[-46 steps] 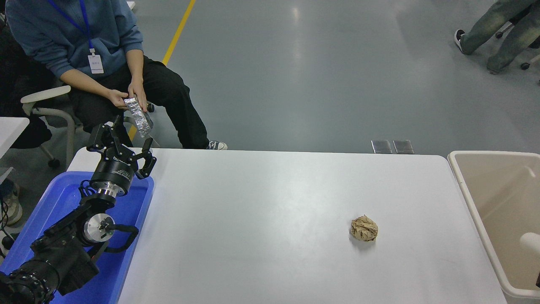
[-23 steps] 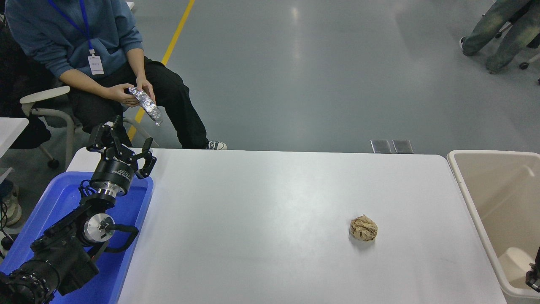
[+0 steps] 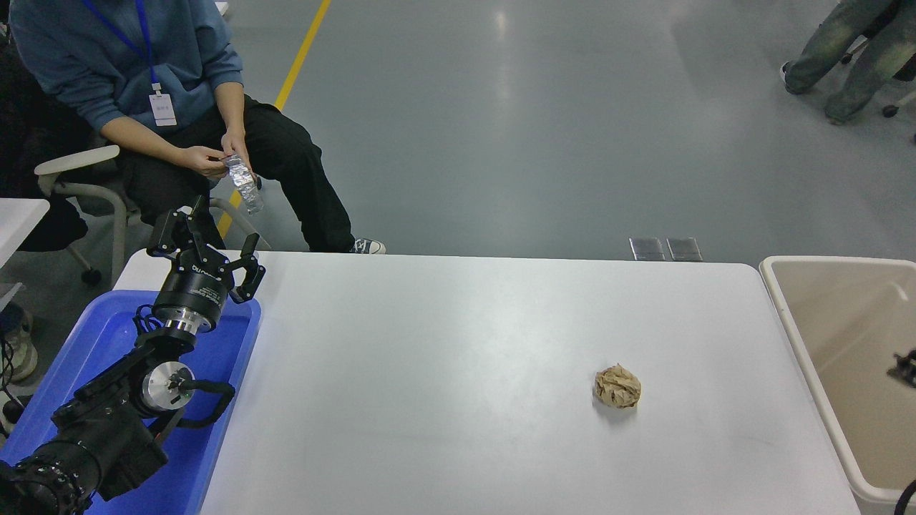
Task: Dispose of the paper cup in the dustbin
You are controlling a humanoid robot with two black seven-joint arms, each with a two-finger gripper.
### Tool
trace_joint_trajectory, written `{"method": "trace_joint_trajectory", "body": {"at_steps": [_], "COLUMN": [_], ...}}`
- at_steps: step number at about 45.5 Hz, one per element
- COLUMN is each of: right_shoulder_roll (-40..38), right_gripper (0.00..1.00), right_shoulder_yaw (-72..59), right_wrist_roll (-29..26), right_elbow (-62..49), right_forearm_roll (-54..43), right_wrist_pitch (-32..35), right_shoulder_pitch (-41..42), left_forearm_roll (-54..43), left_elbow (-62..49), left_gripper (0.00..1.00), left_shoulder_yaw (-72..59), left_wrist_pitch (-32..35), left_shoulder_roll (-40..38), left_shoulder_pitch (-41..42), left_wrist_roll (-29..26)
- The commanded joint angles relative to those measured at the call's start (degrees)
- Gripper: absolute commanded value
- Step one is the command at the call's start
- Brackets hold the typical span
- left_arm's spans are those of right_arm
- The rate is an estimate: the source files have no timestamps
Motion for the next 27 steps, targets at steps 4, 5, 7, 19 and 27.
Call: {"method": "trace_joint_trajectory", "body": {"at_steps": [4, 5, 7, 19, 27], "right_shoulder_roll": [-0.1, -0.2, -0.3, -0.1, 3.4], "right_gripper": [1.00, 1.00, 1.00, 1.00, 1.00], "right_shoulder_yaw": [4.5, 5.4, 6.5, 10.4, 10.5], "right_wrist_roll": [0.3, 0.5, 0.6, 4.3, 8.3], "right_elbow": [5.2, 6.4, 9.0, 24.2, 32.0], "right_forearm_roll": [0.2, 0.2, 0.2, 0.0, -0.1], "right_wrist_pitch": [10.1, 10.5, 11.1, 17.3, 21.3], "right_shoulder_pitch": [7.9, 8.0, 8.0, 8.0, 7.4], "left_forearm_roll": [0.0, 0.0, 0.0, 0.0, 0.0], "left_elbow": [0.0, 0.0, 0.0, 0.0, 0.0], "left_gripper": [1.00, 1.00, 1.00, 1.00, 1.00], "left_shoulder_yaw": [0.1, 0.0, 0.0, 0.0, 0.1], "left_wrist_pitch": [0.0, 0.0, 0.0, 0.0, 0.0], "left_shoulder_roll": [0.0, 0.0, 0.0, 0.0, 0.0], "left_shoulder_pitch": [0.0, 0.0, 0.0, 0.0, 0.0], "left_wrist_roll": [0.0, 0.0, 0.0, 0.0, 0.0]}}
